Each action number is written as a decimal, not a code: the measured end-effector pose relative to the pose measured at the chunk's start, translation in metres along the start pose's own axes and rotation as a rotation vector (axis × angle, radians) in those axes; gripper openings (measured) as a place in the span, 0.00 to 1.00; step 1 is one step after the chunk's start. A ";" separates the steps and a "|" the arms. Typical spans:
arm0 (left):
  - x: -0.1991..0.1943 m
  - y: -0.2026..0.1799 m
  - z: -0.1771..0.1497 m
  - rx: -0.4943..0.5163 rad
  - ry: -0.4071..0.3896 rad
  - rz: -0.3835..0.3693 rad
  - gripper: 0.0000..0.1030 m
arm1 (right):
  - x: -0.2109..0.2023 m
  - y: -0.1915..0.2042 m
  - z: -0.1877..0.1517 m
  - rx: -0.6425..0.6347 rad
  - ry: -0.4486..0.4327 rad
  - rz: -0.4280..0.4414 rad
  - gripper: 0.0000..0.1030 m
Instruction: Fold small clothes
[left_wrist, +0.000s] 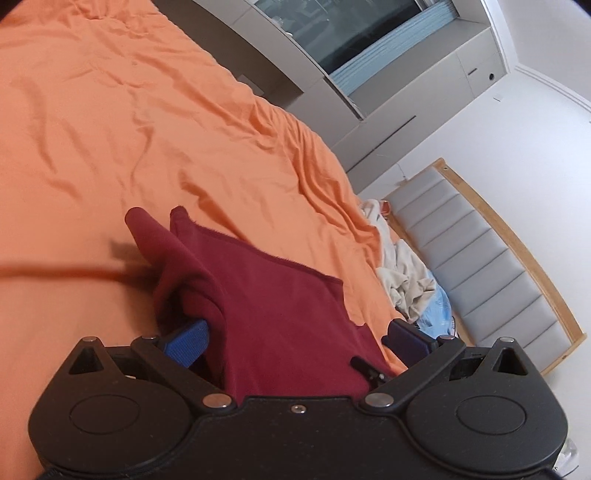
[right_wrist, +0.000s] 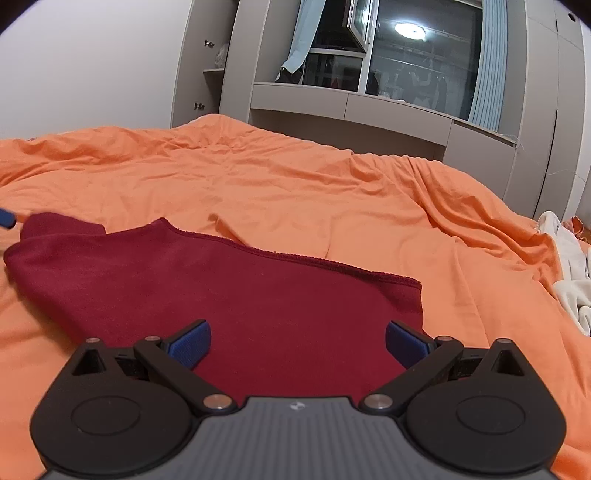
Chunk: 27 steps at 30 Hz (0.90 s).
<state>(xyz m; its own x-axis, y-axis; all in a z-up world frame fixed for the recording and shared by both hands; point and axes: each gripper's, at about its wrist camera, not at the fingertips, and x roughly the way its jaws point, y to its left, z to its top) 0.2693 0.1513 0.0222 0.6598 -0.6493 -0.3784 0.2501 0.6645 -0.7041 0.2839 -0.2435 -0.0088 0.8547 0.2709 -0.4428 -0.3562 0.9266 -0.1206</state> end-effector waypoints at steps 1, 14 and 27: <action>-0.003 -0.001 -0.005 -0.001 -0.005 0.012 0.99 | -0.001 0.002 0.000 -0.001 -0.003 0.002 1.00; -0.004 -0.006 -0.065 -0.131 0.029 -0.107 0.99 | -0.015 0.016 -0.004 0.029 -0.033 0.013 1.00; 0.043 -0.009 -0.081 -0.246 -0.044 -0.002 0.99 | -0.007 0.020 -0.008 0.105 -0.032 0.012 1.00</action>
<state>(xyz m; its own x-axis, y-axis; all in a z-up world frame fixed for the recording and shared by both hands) 0.2379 0.0871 -0.0366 0.6912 -0.6301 -0.3539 0.0751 0.5497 -0.8320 0.2675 -0.2285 -0.0151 0.8629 0.2884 -0.4151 -0.3262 0.9451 -0.0215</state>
